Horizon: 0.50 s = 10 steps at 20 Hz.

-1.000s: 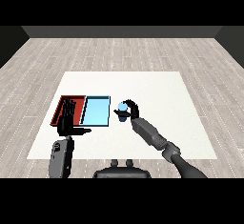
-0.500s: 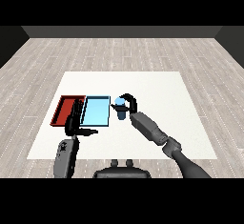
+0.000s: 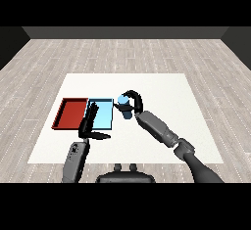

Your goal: Pick the blue can and put it in the blue box

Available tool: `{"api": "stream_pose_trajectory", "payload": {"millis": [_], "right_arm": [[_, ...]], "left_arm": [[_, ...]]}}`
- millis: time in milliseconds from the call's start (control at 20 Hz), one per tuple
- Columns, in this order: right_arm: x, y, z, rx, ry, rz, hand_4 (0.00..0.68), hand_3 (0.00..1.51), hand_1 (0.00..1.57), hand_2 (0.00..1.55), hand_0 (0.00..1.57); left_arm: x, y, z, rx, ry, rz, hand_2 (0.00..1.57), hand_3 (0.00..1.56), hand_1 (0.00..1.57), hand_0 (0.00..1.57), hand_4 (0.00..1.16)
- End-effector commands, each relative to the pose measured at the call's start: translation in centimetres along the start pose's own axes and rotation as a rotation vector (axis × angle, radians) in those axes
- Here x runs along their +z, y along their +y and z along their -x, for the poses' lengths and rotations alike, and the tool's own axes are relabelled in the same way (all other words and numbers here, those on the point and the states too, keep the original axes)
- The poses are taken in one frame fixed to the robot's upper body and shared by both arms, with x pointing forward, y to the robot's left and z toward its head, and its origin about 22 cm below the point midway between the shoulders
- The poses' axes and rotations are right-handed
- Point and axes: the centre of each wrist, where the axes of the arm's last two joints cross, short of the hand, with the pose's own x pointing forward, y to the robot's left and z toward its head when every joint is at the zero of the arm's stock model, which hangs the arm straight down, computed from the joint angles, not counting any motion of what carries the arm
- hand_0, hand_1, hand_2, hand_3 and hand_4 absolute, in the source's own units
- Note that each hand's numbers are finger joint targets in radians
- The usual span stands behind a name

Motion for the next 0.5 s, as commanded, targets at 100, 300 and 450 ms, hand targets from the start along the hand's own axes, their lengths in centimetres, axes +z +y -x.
{"api": "stream_pose_trajectory", "payload": {"millis": [100,300,450], "right_arm": [[3.2,-5.3,-0.9,0.023,-0.021,-0.015,0.616,1.40,1.42,1.44,1.42],[5.4,-6.7,-1.7,0.041,-0.023,-0.034,0.616,1.40,1.42,1.45,1.42],[4.7,-8.5,-2.4,0.060,-0.042,-0.023,0.609,1.40,1.44,1.45,1.44]], "left_arm": [[-0.7,-2.0,0.7,0.031,0.036,0.041,0.00,0.00,0.00,0.00,0.00],[-0.4,-2.1,2.2,0.061,0.059,0.055,0.00,0.00,0.00,0.00,0.00],[-2.2,-3.9,0.3,0.095,0.093,0.076,0.00,0.00,0.00,0.00,0.00]]}}
